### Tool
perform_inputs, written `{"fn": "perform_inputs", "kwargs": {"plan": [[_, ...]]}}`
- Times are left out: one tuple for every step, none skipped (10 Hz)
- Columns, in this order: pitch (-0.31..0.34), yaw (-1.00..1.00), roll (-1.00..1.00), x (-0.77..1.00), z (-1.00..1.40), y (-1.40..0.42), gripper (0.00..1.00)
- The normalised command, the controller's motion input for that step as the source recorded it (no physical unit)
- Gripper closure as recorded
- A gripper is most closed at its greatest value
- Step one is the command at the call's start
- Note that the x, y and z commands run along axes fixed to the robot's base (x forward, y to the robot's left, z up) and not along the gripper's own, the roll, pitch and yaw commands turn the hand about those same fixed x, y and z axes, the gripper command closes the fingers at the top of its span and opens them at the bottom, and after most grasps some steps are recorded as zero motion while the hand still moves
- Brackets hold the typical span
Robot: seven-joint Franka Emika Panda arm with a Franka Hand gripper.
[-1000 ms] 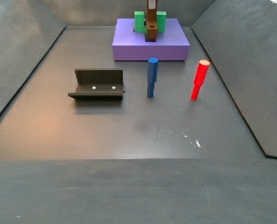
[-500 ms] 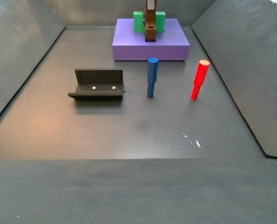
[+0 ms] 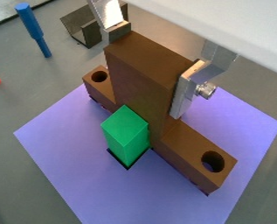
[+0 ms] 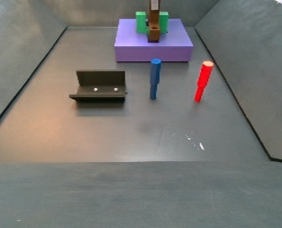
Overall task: Pick up the brown object. Move up. Place the brown object on the fixture. Regrasp the brown object. Move to above the board. Insert the brown object.
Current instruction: Insert the brown object.
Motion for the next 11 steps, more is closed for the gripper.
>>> {"fn": "perform_inputs", "kwargs": {"plan": [[-0.049,0.1,0.45,0.0,0.0,-0.21,1.0],[-0.007,0.07,0.34,0.03,0.0,-0.1,1.0],[0.0,0.0,0.11,0.0,-0.16,-0.05,1.0],[0.0,0.0,0.05,0.0,-0.25,-0.01,1.0],[0.0,-0.03,0.06,0.0,-0.3,0.0,1.0],[0.0,-0.02,-0.08,0.01,-0.4,0.0,1.0],[0.0,-0.05,-0.11,0.01,-0.34,0.0,1.0],[0.026,-0.12,-0.14,0.15,-0.21,-0.02,1.0],[0.041,-0.33,-0.14,0.31,-0.12,-0.06,1.0],[0.02,-0.4,-0.12,0.15,-0.21,0.0,1.0],[0.0,-0.29,-0.07,0.0,-0.27,0.11,1.0]]}}
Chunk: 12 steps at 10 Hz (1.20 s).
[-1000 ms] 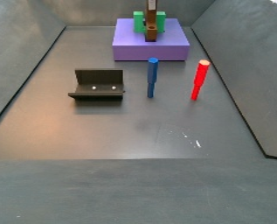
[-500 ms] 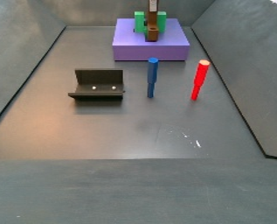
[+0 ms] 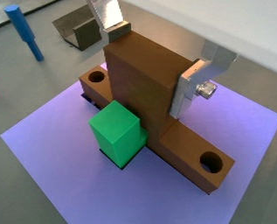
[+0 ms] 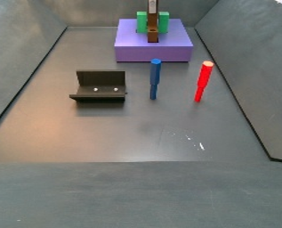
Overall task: Pick up the brown object. Move up. Place the brown object on the fixture. Regrasp the brown object. Move to above the board. Insert the brown object.
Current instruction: Insert the brown object.
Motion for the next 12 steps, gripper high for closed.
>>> {"fn": "perform_inputs", "kwargs": {"plan": [[0.0,-0.1,-0.02,-0.21,-0.33,0.26,1.0],[0.0,-0.05,0.0,-0.21,-0.36,0.24,1.0],[0.0,-0.09,-0.16,-0.18,-0.47,0.25,1.0],[0.0,-0.1,-0.3,-0.11,-0.48,0.14,1.0],[0.0,-0.01,-0.29,0.0,-0.38,0.0,1.0],[0.0,0.0,-0.13,-0.2,-0.2,-0.15,1.0],[0.0,0.0,-0.12,-0.18,-0.17,-0.2,1.0],[0.016,0.0,-0.11,-0.16,-0.18,-0.15,1.0],[0.089,0.0,-0.12,-0.21,-0.14,-0.13,1.0],[0.067,-0.07,-0.11,-0.15,-0.27,0.0,1.0],[0.043,-0.11,-0.09,0.0,-0.51,0.06,1.0],[0.043,-0.1,-0.09,0.05,-0.67,0.09,1.0]]}}
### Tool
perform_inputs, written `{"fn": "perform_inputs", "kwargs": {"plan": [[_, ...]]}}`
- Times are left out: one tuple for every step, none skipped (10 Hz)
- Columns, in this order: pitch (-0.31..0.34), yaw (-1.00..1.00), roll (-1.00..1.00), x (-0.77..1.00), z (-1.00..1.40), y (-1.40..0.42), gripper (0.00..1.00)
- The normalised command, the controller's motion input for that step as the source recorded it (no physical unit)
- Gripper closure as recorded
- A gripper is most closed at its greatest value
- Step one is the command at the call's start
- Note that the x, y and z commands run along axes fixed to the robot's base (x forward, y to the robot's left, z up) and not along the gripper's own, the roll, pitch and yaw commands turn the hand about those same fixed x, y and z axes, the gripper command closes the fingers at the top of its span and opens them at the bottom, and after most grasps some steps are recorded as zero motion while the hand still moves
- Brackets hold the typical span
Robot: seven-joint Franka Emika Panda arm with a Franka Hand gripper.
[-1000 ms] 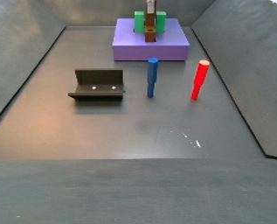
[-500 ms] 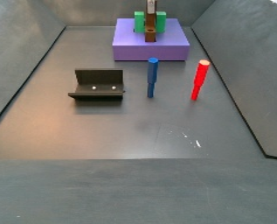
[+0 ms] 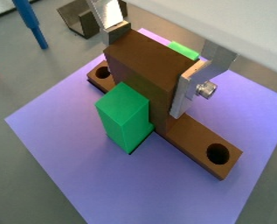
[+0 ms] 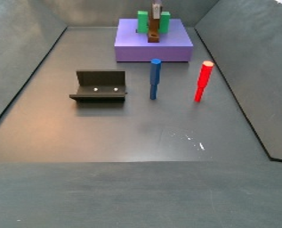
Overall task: Pick up the brown object. Move up. Place the brown object on the fixture. Regrasp the brown object. Move to above the board. Insert the brown object.
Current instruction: Insert the brown object.
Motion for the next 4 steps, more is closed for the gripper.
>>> {"fn": "perform_inputs", "kwargs": {"plan": [[0.071,-0.1,-0.06,0.11,-0.76,0.0,1.0],[0.1,-0.19,-0.05,0.16,-0.63,0.0,1.0],[0.0,-0.05,-0.05,0.06,-0.18,0.0,1.0],[0.0,0.0,0.0,0.0,0.0,0.0,1.0]]}}
